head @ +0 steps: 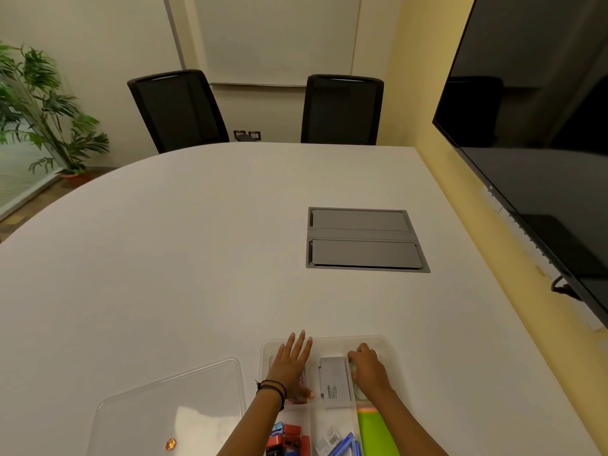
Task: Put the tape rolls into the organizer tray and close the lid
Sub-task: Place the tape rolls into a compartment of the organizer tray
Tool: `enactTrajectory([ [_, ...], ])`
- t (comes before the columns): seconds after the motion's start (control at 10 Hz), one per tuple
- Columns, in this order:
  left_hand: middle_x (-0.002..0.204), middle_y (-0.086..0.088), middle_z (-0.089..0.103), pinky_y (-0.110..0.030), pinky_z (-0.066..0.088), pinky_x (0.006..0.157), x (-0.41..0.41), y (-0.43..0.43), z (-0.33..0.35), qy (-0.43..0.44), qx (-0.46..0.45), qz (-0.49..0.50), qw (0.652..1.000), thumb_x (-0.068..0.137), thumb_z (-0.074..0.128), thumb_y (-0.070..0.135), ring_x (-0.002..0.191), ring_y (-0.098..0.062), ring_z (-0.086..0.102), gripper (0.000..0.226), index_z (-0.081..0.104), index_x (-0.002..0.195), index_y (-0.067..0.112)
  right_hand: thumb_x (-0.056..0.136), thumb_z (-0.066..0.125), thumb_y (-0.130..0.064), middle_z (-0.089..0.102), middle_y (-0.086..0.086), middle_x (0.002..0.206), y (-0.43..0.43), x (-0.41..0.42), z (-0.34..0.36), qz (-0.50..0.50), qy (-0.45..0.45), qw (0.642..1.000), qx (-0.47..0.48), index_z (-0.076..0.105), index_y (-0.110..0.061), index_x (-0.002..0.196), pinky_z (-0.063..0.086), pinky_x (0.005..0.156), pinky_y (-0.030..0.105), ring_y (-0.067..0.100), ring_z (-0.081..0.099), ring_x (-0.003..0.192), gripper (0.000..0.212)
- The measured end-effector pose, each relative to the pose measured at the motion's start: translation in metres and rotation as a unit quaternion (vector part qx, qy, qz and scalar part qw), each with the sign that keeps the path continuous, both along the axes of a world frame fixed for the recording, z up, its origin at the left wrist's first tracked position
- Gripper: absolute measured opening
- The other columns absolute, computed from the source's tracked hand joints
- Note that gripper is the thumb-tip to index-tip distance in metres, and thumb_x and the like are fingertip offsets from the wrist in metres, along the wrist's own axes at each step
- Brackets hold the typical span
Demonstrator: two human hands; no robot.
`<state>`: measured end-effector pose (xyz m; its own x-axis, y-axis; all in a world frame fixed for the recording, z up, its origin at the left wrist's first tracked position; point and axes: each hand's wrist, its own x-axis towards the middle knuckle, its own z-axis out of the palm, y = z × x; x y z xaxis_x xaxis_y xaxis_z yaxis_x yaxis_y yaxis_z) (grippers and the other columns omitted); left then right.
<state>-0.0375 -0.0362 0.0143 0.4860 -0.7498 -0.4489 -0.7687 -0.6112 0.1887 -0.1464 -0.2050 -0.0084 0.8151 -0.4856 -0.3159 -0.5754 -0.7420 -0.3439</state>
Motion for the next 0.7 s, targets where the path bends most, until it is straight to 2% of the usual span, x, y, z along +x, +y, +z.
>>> enactTrajectory([
  [0.4, 0.158, -0.01, -0.017, -0.045, -0.001, 0.12, 0.0007, -0.0007, -0.0009, 0.004, -0.001, 0.004, 1.0, 0.078, 0.07, 0.045, 0.145, -0.031, -0.015, 0.112, -0.011, 0.149, 0.015, 0.083, 0.049, 0.012, 0.05, 0.011, 0.119, 0.0027, 0.0003, 0.001, -0.045, -0.033, 0.998, 0.02, 0.059, -0.009, 0.11, 0.048, 0.079, 0.026, 0.023, 0.046, 0.111, 0.036],
  [0.5, 0.158, -0.01, -0.017, -0.045, -0.001, 0.12, 0.0007, -0.0005, -0.0017, 0.004, -0.002, 0.004, 1.0, 0.077, 0.07, 0.046, 0.145, -0.031, -0.015, 0.112, -0.011, 0.149, 0.015, 0.083, 0.048, 0.012, 0.05, 0.011, 0.119, 0.0037, -0.0006, 0.0029, -0.048, -0.031, 0.998, 0.019, 0.059, -0.008, 0.11, 0.047, 0.079, 0.025, 0.023, 0.047, 0.11, 0.035],
  [0.6, 0.158, -0.01, -0.017, -0.045, -0.001, 0.12, 0.0006, -0.0006, -0.0011, 0.002, -0.002, 0.004, 1.0, 0.077, 0.071, 0.045, 0.145, -0.031, -0.014, 0.112, -0.01, 0.149, 0.014, 0.082, 0.047, 0.014, 0.05, 0.011, 0.119, 0.0038, -0.0024, 0.0033, -0.056, -0.029, 0.998, 0.015, 0.058, -0.009, 0.11, 0.048, 0.078, 0.03, 0.024, 0.046, 0.11, 0.038],
  [0.7, 0.158, -0.01, -0.017, -0.045, -0.001, 0.12, 0.0004, -0.0006, -0.0007, 0.003, -0.003, 0.005, 1.0, 0.077, 0.071, 0.045, 0.146, -0.031, -0.014, 0.112, -0.01, 0.149, 0.014, 0.084, 0.051, 0.007, 0.048, 0.01, 0.121, 0.0019, -0.004, 0.0073, -0.073, -0.018, 0.997, 0.013, 0.056, -0.011, 0.112, 0.049, 0.077, 0.03, 0.022, 0.046, 0.111, 0.034],
])
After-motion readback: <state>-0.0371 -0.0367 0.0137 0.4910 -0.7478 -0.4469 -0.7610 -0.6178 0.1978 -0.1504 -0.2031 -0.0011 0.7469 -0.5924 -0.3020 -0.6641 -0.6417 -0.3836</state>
